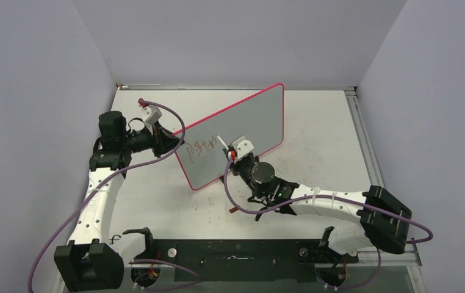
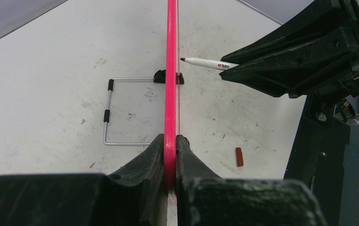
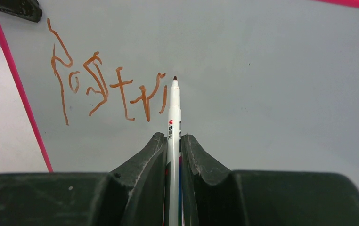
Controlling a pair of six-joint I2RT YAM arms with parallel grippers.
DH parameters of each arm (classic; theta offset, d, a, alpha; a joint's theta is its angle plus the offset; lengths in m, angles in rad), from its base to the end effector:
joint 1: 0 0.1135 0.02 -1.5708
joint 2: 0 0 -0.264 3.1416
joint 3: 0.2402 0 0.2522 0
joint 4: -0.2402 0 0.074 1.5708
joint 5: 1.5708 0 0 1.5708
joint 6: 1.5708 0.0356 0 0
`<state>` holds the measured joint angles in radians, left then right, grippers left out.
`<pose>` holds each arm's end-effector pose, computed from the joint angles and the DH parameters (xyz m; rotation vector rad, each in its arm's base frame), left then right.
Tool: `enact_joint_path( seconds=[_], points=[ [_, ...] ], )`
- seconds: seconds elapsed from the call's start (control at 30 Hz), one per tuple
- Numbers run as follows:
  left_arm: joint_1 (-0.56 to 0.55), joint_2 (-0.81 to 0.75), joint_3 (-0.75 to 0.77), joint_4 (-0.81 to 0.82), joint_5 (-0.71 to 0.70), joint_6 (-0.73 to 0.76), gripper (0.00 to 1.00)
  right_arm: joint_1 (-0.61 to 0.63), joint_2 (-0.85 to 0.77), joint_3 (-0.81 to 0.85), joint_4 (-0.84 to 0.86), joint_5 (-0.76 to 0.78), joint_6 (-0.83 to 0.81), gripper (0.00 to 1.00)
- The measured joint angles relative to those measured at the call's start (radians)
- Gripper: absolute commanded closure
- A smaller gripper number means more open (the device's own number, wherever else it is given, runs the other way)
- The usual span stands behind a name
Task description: Write a sentence on the whiteboard
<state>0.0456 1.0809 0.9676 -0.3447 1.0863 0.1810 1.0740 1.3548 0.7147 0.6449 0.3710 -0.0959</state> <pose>0.2284 -0.0211 0.3383 0.7779 1.7102 -0.9314 0.1557 0.2601 0.2737 -0.6157 1.4620 0.4776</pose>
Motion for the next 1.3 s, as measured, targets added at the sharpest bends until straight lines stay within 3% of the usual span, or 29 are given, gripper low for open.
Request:
enact_joint_path(
  seconds=[1.3],
  points=[
    [0.0,0.0,0.0,-0.001,-0.01,-0.007,1.0,-0.031,0.031,-0.01,-0.021,0.02,0.056,0.95]
  ],
)
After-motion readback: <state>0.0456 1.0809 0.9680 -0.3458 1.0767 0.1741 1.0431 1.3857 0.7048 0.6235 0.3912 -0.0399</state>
